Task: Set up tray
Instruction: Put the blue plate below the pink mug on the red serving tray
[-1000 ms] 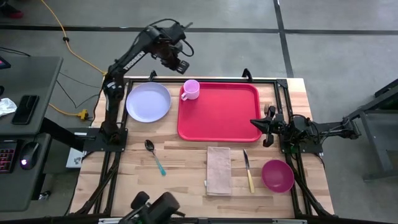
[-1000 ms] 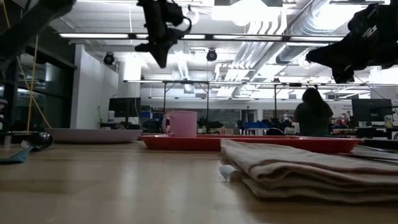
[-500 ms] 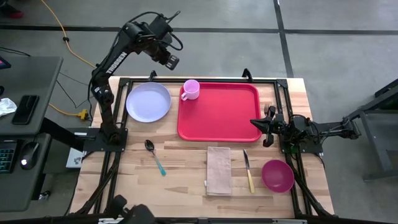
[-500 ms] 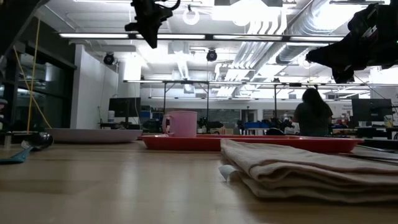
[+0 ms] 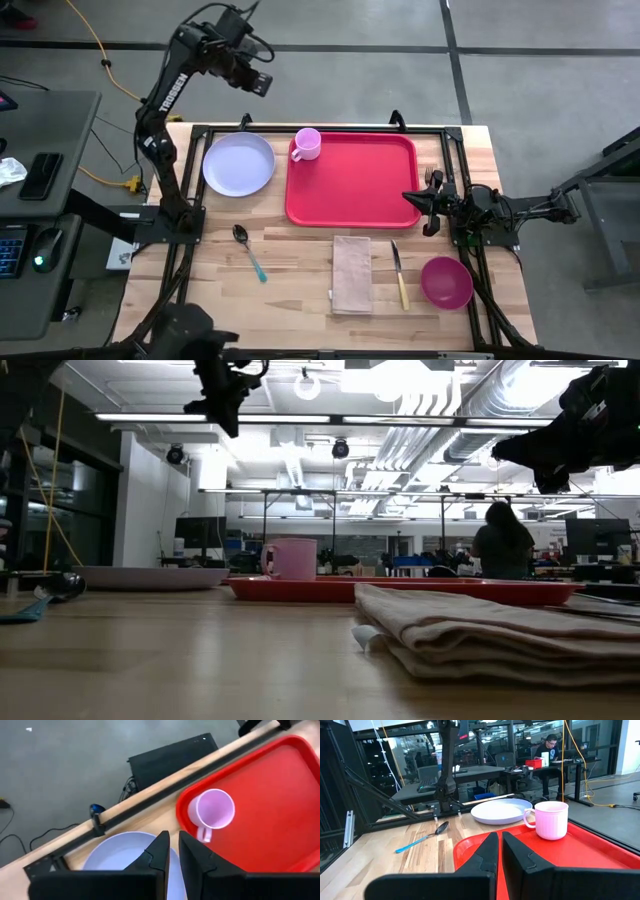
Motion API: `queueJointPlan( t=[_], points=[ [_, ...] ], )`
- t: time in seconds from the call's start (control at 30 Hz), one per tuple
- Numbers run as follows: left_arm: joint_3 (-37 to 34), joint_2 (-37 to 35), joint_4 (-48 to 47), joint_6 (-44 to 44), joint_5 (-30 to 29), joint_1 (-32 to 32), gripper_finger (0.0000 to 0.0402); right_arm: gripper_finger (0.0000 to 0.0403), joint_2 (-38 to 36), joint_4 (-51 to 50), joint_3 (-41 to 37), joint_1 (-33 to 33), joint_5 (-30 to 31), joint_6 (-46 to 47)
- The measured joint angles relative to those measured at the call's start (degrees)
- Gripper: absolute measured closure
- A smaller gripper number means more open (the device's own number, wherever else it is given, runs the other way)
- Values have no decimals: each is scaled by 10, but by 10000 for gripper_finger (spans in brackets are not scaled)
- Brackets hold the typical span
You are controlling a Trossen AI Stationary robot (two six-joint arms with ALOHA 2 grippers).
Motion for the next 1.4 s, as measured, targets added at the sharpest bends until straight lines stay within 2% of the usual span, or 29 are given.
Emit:
queueJointPlan(
  t=[0.2,0.4,0.7,0.97,1.1,1.4],
  points=[
    [-37,0,0,4,27,35,330,402,0,0,0,0,0,0],
    [-112,0,0,17,49,73,330,402,0,0,0,0,0,-1],
    [-253,-18,7,17,50,121,330,402,0,0,0,0,0,0],
    [-394,-73,94,14,68,143,330,402,0,0,0,0,3,0],
    [-452,-95,117,4,56,158,330,402,0,0,0,0,3,0],
    [-481,-106,175,-41,27,159,330,402,0,1,0,0,6,0]
  ],
)
